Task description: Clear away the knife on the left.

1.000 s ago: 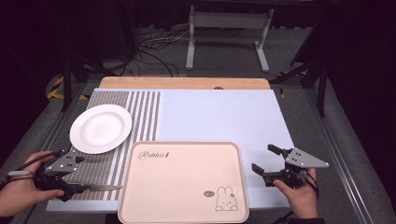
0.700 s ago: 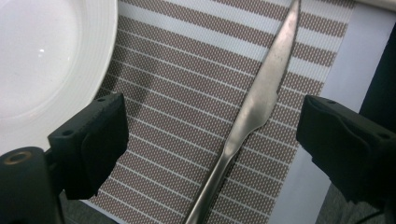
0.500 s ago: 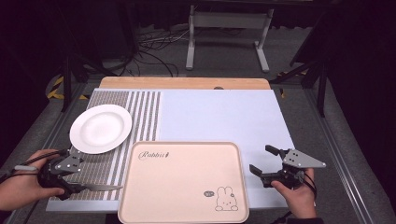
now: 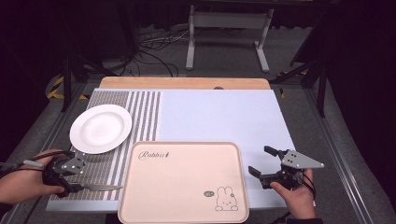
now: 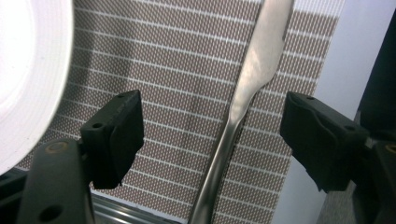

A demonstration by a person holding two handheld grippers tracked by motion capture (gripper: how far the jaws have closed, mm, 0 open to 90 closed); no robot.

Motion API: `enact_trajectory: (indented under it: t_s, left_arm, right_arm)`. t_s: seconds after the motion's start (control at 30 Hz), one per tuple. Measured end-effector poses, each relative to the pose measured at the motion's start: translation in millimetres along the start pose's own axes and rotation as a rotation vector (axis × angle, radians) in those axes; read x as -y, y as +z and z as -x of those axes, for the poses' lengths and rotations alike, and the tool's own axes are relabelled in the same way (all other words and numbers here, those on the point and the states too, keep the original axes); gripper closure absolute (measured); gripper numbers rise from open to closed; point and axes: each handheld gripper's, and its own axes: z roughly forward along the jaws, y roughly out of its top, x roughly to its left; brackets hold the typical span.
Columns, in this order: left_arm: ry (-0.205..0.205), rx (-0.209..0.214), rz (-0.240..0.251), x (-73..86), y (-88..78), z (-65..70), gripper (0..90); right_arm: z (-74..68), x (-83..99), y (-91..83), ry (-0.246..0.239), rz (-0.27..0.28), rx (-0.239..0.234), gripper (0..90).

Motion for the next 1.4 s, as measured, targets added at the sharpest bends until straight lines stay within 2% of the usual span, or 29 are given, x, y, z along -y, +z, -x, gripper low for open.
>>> enact_trajectory:
  t_s: [0.13,0.27,0.4,0.43,0.47,0.5,0.57,0.6,0.7,0.77,0.9,1.0,1.07,1.1,1.13,1.4]
  left_arm:
    - [0.020,0.034,-0.040,1.6,5.4,-2.4,29.1]
    - [0.056,0.051,-0.078,0.8,9.4,-2.0,34.8]
    - [0.057,0.080,-0.106,-0.4,11.7,-2.1,45.9]
    - [0.064,0.103,-0.131,-2.1,12.7,-2.5,45.9]
    - [0.070,0.105,-0.134,-2.8,13.9,-2.1,51.1]
    - [0.091,0.108,-0.148,-3.9,14.6,-2.7,53.4]
    - [0.096,0.110,-0.160,-4.7,16.2,-2.7,57.9]
    - [0.113,0.115,-0.170,-5.3,16.3,-3.7,59.3]
    - [0.107,0.129,-0.186,-5.0,17.3,-4.3,68.4]
    - [0.131,0.131,-0.202,-4.8,19.4,-5.4,71.2]
    - [0.179,0.130,-0.211,-6.7,21.0,-4.5,72.5]
    - [0.209,0.127,-0.236,-10.1,21.9,-3.3,72.8]
    - [0.220,0.125,-0.245,-11.0,22.1,-2.7,73.2]
    - [0.232,0.123,-0.250,-10.6,22.1,-3.3,75.8]
    - [0.232,0.127,-0.249,-10.5,22.1,-3.9,79.0]
    - [0.246,0.115,-0.256,-11.5,22.1,-1.8,79.6]
  right_arm:
    - [-0.7,-0.1,-0.2,-0.001,-0.003,-0.004,5.5]
    - [-1.1,0.0,0.4,-0.004,-0.004,-0.012,5.5]
    - [-1.3,0.6,0.8,-0.001,-0.006,-0.015,5.5]
    - [-1.4,0.6,0.8,-0.002,-0.008,-0.019,5.5]
    - [-2.3,0.4,1.1,-0.005,-0.008,-0.031,5.8]
    - [-2.8,0.1,1.3,-0.006,-0.008,-0.035,5.8]
    - [-3.5,-0.4,1.5,-0.009,-0.008,-0.043,5.8]
    - [-3.7,-0.5,1.6,-0.009,-0.007,-0.045,5.9]
    - [-3.7,-0.2,1.8,0.001,-0.002,-0.059,5.9]
    - [-3.6,-0.4,1.7,0.010,0.009,-0.075,5.8]
    - [-4.5,-1.7,0.9,0.018,0.022,-0.096,5.9]
    - [-4.4,-1.3,1.4,0.023,0.026,-0.102,5.8]
    - [-4.6,-1.1,1.9,0.021,0.025,-0.104,5.8]
    - [-4.9,-1.1,2.0,0.020,0.025,-0.106,5.8]
    - [-5.1,-1.2,1.9,0.019,0.026,-0.107,5.8]
    - [-4.5,-0.3,1.5,0.019,0.023,-0.109,5.8]
